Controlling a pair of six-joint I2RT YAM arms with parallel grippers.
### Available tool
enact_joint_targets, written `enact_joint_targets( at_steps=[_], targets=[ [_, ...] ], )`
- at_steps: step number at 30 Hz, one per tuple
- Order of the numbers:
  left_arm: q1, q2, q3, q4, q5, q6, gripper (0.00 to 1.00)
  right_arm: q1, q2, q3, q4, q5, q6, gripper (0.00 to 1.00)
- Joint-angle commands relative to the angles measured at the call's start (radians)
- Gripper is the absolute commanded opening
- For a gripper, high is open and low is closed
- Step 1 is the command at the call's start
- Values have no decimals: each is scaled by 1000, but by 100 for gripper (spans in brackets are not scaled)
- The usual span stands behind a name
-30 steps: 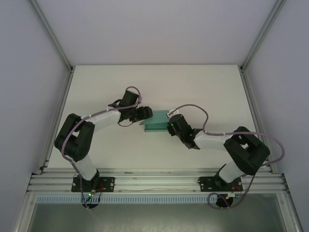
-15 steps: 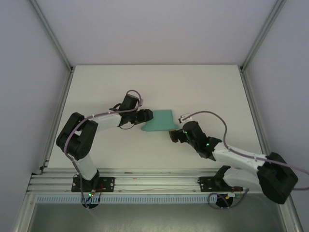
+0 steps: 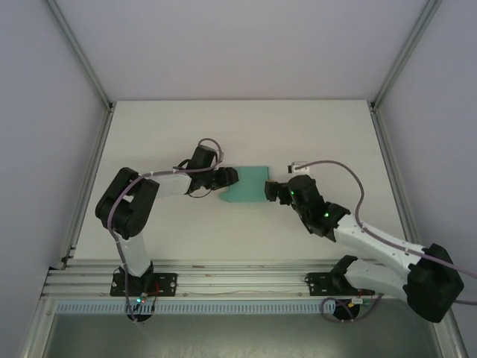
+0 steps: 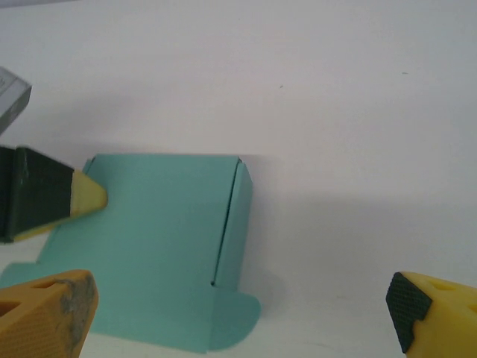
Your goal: Assemble paper box
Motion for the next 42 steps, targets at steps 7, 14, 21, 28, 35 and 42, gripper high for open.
enact_joint_targets(
  at_steps=[7,14,21,28,35,42],
  targets=[
    [75,106,-24,29,101,-22,33,-91,263,206,-108,-169,150,100],
    [102,152,-50,98,163,-44,22,-193,407,258,-125,-363,234,100],
    [115,168,-70,148,223,-59,17,-299,495,237,47,-618,292,98],
    [152,179,-109,270,301,-124,12,-323,573,272,96,-776,298,96],
    [164,172,-128,318,340,-136,9,-323,664,312,174,-872,347,91],
    [167,173,-106,272,333,-92,10,-323,711,319,323,-986,406,76]
  ],
)
